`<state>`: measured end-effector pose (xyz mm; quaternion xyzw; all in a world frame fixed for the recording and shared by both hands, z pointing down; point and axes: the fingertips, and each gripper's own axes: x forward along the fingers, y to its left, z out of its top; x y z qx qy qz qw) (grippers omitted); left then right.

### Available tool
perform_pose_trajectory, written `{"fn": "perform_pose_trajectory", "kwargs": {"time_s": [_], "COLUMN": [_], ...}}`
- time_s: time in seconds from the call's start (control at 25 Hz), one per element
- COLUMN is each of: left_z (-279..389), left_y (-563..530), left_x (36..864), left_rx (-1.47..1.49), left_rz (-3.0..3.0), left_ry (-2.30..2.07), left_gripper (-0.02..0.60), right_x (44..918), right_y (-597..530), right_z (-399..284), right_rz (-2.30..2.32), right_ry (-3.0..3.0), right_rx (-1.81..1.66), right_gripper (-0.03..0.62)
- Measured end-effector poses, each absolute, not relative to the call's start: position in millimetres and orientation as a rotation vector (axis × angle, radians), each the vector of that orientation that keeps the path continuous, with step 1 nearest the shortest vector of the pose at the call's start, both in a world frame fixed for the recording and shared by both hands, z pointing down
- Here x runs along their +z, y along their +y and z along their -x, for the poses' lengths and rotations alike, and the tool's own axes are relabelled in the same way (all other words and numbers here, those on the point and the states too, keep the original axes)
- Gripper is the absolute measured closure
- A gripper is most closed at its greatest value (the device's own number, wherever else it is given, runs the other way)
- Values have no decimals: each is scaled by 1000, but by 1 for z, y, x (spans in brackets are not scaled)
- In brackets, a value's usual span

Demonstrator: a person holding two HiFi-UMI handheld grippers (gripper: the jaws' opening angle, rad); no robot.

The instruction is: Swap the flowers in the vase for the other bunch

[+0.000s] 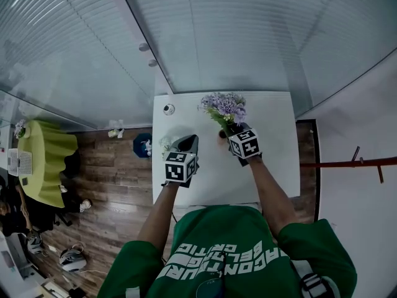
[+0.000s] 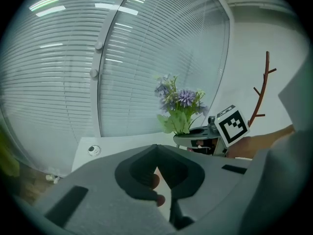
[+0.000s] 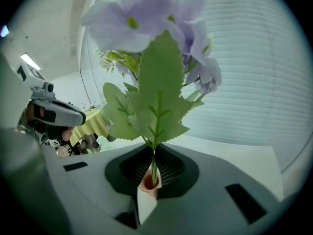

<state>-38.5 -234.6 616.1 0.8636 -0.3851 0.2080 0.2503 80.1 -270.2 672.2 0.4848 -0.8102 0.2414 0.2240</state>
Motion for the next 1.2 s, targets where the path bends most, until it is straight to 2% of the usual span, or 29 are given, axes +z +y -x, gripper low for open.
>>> {"fn": "perform_pose_trajectory", "kwargs": {"time_s": [0.68, 0.96, 1.2], "left_z": [1, -18, -64], "left_y": [-244, -242, -240], "left_x": [561, 544, 535], "left_rx": [453, 427, 437], "left_rz": [-2393, -2422, -2492], "left_ry": [-1208, -1202, -1103], "left_gripper": [582, 583, 582], "right_x": [510, 510, 515], "right_y": [-295, -281, -262], "right_z": [-110, -126, -172], "right_rz": [-1336, -1330, -1422], "right_ry": [-2489, -2457, -2390], "right_rx": [592, 583, 613], "right_gripper": [565, 565, 565]}}
